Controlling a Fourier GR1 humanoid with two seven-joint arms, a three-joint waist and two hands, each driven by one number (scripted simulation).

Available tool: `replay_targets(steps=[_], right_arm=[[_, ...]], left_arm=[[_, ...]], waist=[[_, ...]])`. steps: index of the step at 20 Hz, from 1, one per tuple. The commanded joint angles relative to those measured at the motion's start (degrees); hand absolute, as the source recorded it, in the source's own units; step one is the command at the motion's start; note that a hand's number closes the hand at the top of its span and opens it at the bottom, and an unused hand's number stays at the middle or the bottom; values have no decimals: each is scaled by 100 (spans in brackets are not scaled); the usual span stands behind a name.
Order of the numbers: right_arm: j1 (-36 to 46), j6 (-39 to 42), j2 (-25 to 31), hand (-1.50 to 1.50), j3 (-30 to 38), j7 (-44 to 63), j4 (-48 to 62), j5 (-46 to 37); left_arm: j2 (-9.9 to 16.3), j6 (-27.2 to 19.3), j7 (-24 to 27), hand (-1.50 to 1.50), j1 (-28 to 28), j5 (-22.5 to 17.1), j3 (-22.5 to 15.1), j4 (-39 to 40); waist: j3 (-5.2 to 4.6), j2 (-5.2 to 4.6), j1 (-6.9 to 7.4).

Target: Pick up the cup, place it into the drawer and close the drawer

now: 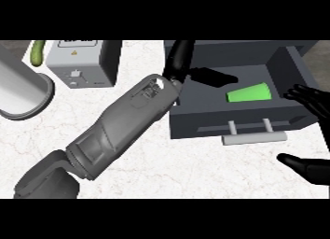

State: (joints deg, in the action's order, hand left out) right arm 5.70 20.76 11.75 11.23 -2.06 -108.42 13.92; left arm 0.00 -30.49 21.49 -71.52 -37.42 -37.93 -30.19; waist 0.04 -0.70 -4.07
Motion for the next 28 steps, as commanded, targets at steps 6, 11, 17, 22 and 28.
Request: replay_targets(steps=[6, 11, 17, 22, 28], right_arm=[[-452, 602, 546, 150, -359, -123, -447, -794], [-680, 489, 668, 150, -443, -61, -807, -1524], [-227, 55, 509, 150, -846, 578, -672, -2294], [-298, -244, 404, 150, -1166, 94, -231, -3223], [449, -700, 397, 150, -2027, 11, 674, -4744]], left_arm=[[20, 182, 167, -150, -124, -187, 677, 1], [589, 322, -259, -150, 60, -193, 882, -649], [1166, 282, -669, -150, 962, -92, 868, -2014], [1909, 473, -1028, -150, 1670, -218, 1162, -2951], [2264, 624, -923, -150, 2468, -209, 1284, -3622]], waist=[[-3, 56, 290], [-5, 93, 413], [-8, 116, 568], [-5, 103, 566], [-7, 85, 659]])
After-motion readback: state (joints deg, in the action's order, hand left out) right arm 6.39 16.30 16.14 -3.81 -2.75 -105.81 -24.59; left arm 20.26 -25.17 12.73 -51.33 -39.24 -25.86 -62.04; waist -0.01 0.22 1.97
